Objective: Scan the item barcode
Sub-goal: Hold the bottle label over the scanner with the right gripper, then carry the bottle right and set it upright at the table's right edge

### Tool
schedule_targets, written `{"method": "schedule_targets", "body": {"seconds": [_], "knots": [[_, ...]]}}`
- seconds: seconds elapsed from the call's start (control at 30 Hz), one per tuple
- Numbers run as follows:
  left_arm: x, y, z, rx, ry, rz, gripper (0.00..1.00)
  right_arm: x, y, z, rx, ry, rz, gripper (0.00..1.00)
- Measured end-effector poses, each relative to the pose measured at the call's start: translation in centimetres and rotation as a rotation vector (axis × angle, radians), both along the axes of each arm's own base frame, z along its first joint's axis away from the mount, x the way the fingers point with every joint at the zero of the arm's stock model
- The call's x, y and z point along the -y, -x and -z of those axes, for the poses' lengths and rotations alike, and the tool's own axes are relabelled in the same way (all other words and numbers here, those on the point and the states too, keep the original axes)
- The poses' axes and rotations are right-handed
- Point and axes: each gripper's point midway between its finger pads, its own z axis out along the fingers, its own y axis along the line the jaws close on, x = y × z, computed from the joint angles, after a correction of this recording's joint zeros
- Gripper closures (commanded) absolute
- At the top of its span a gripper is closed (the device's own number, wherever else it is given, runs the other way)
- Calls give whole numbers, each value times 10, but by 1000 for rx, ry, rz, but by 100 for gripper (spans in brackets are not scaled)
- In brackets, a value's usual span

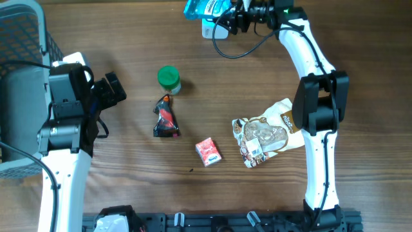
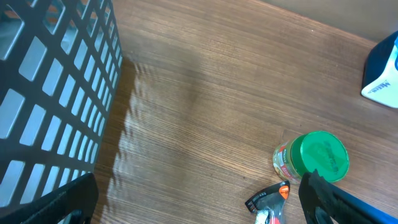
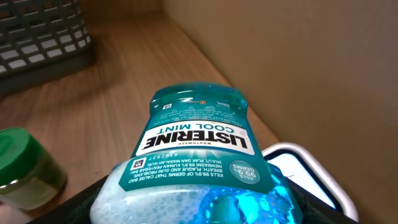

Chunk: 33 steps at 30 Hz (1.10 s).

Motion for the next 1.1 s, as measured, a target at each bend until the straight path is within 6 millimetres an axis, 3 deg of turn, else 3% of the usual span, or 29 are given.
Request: {"method": "schedule_targets", "body": {"seconds": [0.13,0.27,0.7,0.83,1.1], "knots": [[0,0,0,1,0,0,0,-1,-8,7,32,-13,6,38],[0,0,0,0,0,0,0,-1,-10,22,4,-11,13,45],[0,0,0,0,0,0,0,17,-23,32,20,0,62,36],[0,0,0,0,0,0,0,14,-19,39,-18,-24,39,34],[0,0,0,0,0,0,0,8,-3,32,-123,-108,-29,31]]}}
